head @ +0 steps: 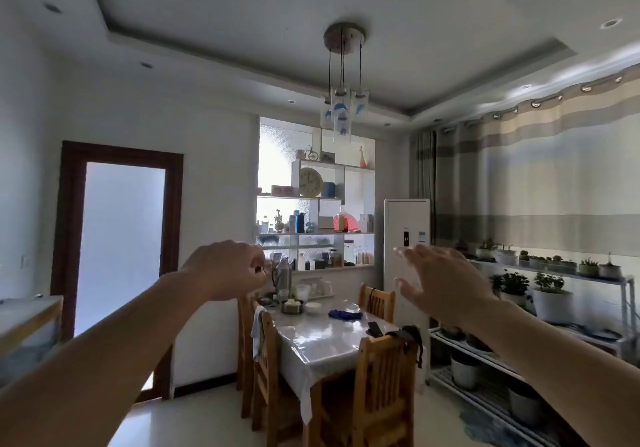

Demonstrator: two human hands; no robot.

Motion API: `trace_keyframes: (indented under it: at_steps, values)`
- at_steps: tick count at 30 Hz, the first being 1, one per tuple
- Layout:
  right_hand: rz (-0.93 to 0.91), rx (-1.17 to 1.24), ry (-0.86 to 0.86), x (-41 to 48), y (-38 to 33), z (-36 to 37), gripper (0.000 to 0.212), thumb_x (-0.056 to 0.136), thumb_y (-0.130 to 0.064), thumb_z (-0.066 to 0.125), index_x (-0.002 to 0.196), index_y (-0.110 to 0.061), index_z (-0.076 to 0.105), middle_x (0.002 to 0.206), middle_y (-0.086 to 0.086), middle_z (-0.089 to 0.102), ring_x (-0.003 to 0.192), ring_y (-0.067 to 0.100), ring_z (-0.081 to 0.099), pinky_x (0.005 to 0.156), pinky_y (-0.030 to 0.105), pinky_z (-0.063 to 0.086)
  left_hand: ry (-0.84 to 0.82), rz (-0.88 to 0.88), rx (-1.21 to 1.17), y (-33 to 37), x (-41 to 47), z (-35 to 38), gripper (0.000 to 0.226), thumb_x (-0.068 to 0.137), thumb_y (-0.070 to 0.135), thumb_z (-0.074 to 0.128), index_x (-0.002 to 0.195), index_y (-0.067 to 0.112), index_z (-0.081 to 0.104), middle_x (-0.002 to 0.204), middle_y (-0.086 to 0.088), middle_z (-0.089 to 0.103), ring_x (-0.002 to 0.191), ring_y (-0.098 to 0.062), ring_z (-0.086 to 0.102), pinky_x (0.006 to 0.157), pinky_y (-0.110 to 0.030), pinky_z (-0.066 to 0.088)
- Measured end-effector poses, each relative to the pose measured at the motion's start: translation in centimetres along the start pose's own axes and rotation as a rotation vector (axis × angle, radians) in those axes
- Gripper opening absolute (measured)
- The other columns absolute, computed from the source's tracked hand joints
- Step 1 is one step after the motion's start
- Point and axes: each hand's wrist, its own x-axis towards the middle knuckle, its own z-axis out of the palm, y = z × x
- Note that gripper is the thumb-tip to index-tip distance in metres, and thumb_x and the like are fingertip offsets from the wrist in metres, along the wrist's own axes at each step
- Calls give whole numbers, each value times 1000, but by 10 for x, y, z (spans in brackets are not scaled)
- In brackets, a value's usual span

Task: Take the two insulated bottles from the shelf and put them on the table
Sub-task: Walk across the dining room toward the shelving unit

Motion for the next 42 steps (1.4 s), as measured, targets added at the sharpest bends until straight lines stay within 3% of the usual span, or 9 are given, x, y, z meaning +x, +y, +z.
trace_keyframes:
  at_steps: [6,13,20,24,30,37,42]
  values:
    - [18,30,-15,52,26,66,60,90,-51,41,140,-22,27,137,-2,47,124,16,43,106,39,30,-115,10,35,-18,69,53,33,82,45,51,111,31,57,112,10,62,94,-10,56,81,-35,50]
    - [60,5,-30,85,93,138,60,89,-51,44,140,-23,27,140,-3,45,127,15,41,107,37,28,-119,54,70,7,151,125,31,82,45,49,108,29,55,104,7,63,89,-12,57,76,-32,48]
    - [86,12,-13,122,190,205,60,90,-50,42,140,-21,28,141,-3,45,127,14,41,108,35,32,-91,73,57,67,252,191,38,82,44,48,118,33,51,113,10,60,92,-10,53,70,-31,39]
    - [74,14,-20,147,261,241,58,90,-49,43,140,-21,31,142,-3,43,129,13,39,110,34,29,-66,73,54,111,322,232,33,83,44,48,112,30,53,99,11,58,84,-10,51,67,-31,39]
    - [91,5,-22,178,356,298,57,90,-48,44,138,-18,35,140,0,46,128,16,42,108,38,32,-41,78,26,169,414,297,39,83,46,49,119,30,51,115,8,60,88,-11,49,70,-30,39]
    - [122,8,-29,210,433,373,58,89,-50,43,137,-18,36,138,1,49,126,18,44,106,36,32,-21,133,4,217,514,385,42,82,51,50,117,29,52,120,8,60,100,-14,56,80,-35,48]
    - [129,-19,-40,245,489,429,59,90,-51,41,139,-19,33,141,0,46,128,18,41,107,36,30,-34,196,-13,244,593,452,42,80,49,50,117,28,52,121,7,61,98,-14,57,80,-36,51]
